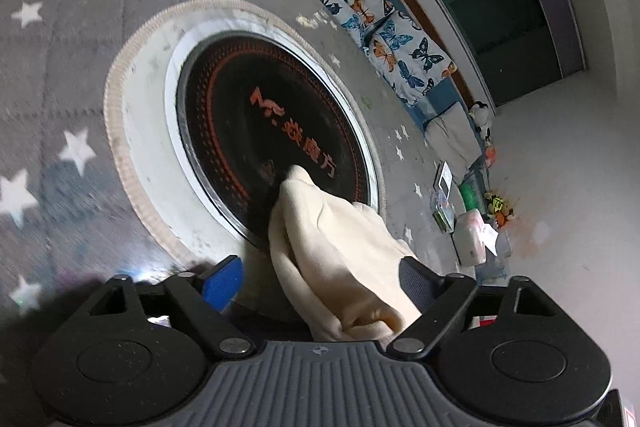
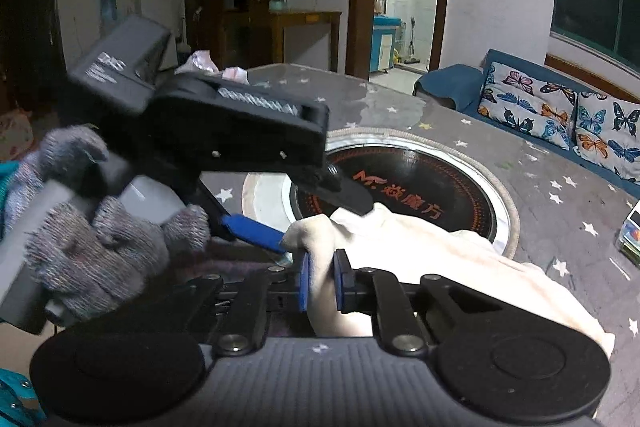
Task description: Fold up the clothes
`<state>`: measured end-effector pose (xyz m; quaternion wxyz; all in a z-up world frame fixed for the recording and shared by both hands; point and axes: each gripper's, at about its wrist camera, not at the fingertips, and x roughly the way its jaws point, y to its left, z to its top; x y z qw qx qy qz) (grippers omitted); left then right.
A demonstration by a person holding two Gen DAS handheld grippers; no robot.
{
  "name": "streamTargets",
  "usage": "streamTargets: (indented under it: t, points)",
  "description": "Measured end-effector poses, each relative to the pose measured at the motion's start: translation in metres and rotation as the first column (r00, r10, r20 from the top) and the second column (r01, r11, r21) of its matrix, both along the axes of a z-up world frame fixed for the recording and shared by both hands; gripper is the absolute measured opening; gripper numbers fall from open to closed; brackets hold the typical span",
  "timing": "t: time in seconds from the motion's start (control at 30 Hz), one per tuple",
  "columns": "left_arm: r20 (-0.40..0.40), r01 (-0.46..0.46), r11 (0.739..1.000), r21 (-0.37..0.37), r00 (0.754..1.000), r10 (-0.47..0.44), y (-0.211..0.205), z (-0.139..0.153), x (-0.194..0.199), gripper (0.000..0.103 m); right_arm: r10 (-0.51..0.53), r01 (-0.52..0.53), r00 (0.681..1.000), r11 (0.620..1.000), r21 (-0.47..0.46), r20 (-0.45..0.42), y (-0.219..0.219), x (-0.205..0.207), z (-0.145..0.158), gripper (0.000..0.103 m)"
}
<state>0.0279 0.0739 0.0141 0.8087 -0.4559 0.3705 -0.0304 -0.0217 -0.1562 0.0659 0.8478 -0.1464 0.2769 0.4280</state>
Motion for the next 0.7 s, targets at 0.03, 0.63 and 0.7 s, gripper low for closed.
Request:
streamTargets:
  t: [0.03, 0.63, 0.7]
  points:
    - [-0.004, 0.0, 1.0, -0.017, 1.0, 0.0, -0.001, -0.002, 0.002, 0.077, 0.003, -0.003, 1.0, 1.0, 0.007, -0.004, -0.002, 0.0, 0.0, 0.01]
    - [0.015, -0.077, 0.995, -0.068, 0.997, 0.078, -0.001, -0.018, 0.001, 0.017, -0.127, 0.13, 0.99, 0.991, 0.038, -0.07, -0.05, 0.021, -0.001, 0.017]
    - [0.033, -0.073, 0.996, -0.054, 0.997, 0.075, -0.002, -0.015, 0.0, 0.015, -0.16, 0.162, 0.985, 0.986, 0.031, -0.07, -0.06, 0.026, -0.002, 0.023]
